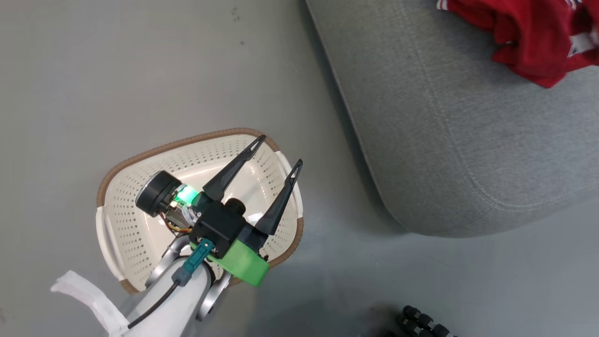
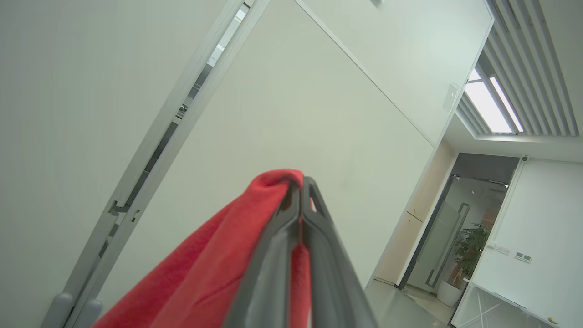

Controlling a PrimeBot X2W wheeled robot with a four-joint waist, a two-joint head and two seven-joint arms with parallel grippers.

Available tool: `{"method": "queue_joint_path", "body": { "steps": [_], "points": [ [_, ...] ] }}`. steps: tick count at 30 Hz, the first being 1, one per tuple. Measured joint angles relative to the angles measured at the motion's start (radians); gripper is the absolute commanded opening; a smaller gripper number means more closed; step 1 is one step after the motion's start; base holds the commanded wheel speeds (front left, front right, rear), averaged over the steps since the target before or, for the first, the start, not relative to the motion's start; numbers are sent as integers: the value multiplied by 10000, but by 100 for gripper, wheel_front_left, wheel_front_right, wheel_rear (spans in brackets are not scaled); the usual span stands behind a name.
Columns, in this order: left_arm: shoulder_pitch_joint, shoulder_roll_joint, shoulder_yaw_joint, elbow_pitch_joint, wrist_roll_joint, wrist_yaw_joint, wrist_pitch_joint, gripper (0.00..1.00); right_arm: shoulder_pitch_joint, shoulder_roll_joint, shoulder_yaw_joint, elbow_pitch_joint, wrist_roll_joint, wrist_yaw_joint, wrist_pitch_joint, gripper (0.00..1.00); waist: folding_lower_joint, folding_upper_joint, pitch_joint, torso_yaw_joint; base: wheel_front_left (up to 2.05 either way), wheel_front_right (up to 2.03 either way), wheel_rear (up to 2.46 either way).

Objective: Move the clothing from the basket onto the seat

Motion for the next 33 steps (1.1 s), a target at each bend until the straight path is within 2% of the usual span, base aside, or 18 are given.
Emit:
{"method": "queue_joint_path", "body": {
  "steps": [2,5,10,14,20,21,23,27,33],
  "points": [
    [-133,-81,2,-40,33,19,-29,100,116,-322,-330,468,-236,0,-2,0,0,0,204,323,0,0,0],
    [-238,-186,-13,-132,50,50,-90,100,557,-357,-777,1484,-257,0,0,0,-1,0,520,822,0,0,0],
    [-243,-213,4,-140,61,113,-127,100,824,518,-1298,3373,-203,0,2,0,0,0,1084,1551,0,0,0],
    [-253,-215,-19,-82,109,113,-130,100,562,932,-1427,4512,-303,0,2,0,0,0,1467,1983,0,0,0],
    [-284,-255,-15,13,107,115,-159,100,141,1256,-1417,5411,-583,0,2,0,0,0,1670,2324,0,0,0],
    [-289,-293,-21,12,105,115,-159,100,134,1306,-1409,5484,-583,0,0,11,-1,0,1643,2329,0,0,0],
    [-290,-366,-40,58,100,117,-161,100,135,1384,-1404,5544,-663,0,2,100,-1,0,1549,2319,0,0,0],
    [-236,-449,-8,173,-23,113,-161,100,253,1580,-1442,5317,-1045,0,2,100,-1,0,1223,2228,0,0,0],
    [240,-734,433,389,-428,232,-169,100,1019,2251,-1041,4786,-1244,0,2,100,-2,0,362,1989,0,0,0]
  ]
}}
